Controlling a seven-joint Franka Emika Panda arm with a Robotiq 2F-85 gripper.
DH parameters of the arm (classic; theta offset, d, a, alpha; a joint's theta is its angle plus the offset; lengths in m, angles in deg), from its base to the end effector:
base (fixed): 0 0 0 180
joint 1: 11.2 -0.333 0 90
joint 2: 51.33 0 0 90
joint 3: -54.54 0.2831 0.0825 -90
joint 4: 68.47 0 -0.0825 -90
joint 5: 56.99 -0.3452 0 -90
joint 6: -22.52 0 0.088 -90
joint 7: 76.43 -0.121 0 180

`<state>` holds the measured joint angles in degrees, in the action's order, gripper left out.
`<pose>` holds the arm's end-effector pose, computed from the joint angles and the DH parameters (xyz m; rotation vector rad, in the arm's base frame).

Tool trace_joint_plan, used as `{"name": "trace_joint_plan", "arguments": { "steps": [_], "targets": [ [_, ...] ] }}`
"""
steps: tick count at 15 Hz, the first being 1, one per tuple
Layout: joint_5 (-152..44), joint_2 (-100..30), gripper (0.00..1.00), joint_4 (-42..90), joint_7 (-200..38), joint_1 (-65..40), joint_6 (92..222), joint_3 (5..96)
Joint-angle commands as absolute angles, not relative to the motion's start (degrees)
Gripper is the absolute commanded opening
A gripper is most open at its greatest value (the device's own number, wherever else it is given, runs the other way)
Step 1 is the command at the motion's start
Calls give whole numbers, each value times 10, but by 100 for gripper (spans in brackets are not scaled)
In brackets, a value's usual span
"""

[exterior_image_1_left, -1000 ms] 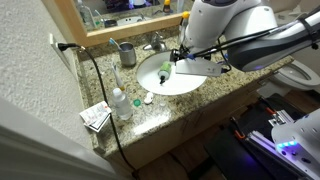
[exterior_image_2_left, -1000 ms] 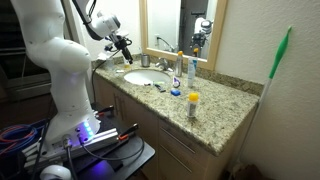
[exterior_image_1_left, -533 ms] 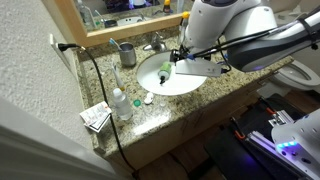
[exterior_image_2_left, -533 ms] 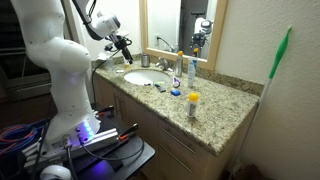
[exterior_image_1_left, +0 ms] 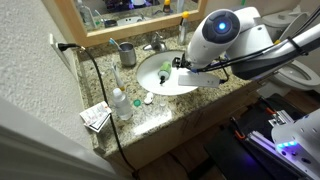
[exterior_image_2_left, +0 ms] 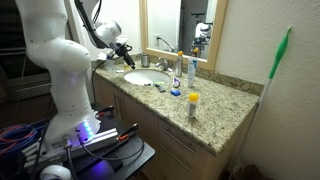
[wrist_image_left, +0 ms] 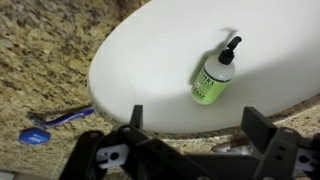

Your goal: Remove the pump bottle from the sink and place it on the right side of the countertop

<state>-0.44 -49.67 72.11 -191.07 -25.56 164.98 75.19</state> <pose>0.3761 0.2601 0.2724 2.7601 -0.8334 0.8315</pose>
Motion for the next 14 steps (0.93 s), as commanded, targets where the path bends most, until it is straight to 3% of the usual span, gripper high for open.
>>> {"name": "trace_joint_plan", "arguments": {
  "steps": [1,6,14],
  "targets": [
    [40,-431,100,707,-1968,-258,1714,721],
    [21,-455,100,718,-1951,-272,1687,720],
    [-56,-265,100,525,-1815,-258,1726,681]
  ]
}}
